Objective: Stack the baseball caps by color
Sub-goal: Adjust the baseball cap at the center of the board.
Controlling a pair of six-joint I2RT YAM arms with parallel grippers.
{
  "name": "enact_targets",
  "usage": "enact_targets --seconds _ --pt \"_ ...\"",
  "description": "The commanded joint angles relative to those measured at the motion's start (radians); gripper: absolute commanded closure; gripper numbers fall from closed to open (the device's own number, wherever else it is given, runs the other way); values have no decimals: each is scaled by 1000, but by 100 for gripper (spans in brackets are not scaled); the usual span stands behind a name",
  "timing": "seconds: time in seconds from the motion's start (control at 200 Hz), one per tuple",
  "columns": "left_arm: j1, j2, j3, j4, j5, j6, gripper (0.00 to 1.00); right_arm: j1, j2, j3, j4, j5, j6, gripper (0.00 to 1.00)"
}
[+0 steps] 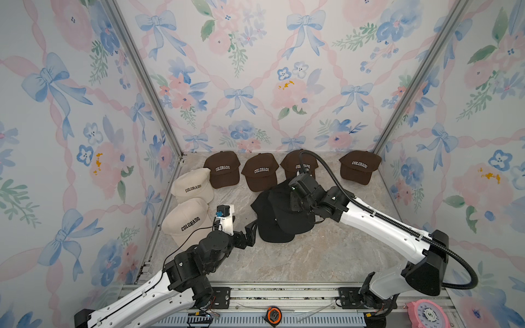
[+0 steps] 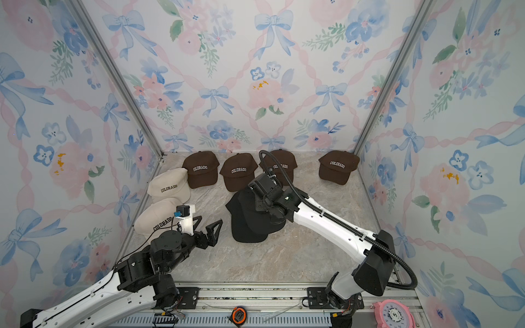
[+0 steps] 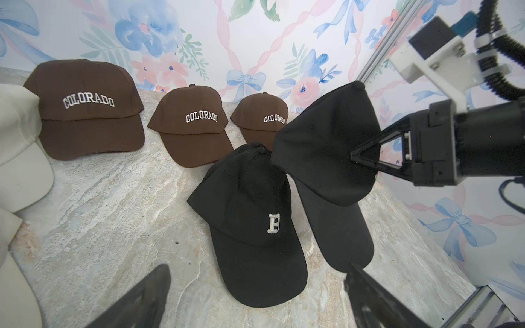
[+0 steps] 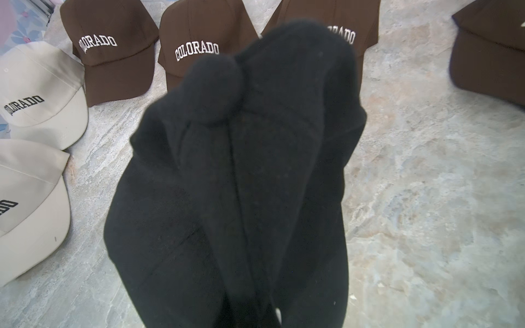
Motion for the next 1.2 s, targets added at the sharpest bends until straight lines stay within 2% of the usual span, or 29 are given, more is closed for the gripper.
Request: enact_targets --seconds 0.0,0.15,0.39,0.765,0.94,1.115,1.195 --pt "6 -15 -15 -26 -21 -34 2 44 37 51 -27 86 85 95" --pt "5 -33 -21 -31 -15 -55 2 93 65 61 -50 150 148 95" --pt "5 -84 -47 -43 -9 -83 2 146 87 64 -56 176 207 94" --pt "5 -130 -66 -49 0 -105 2 201 123 86 -58 168 257 93" --pt "5 -139 -74 -51 5 -110 2 197 189 94 -53 161 262 91" --pt "7 -156 -76 -54 5 -114 2 176 228 92 -18 125 262 80" --pt "6 -158 -78 -55 4 -116 2 161 246 86 -2 101 260 70"
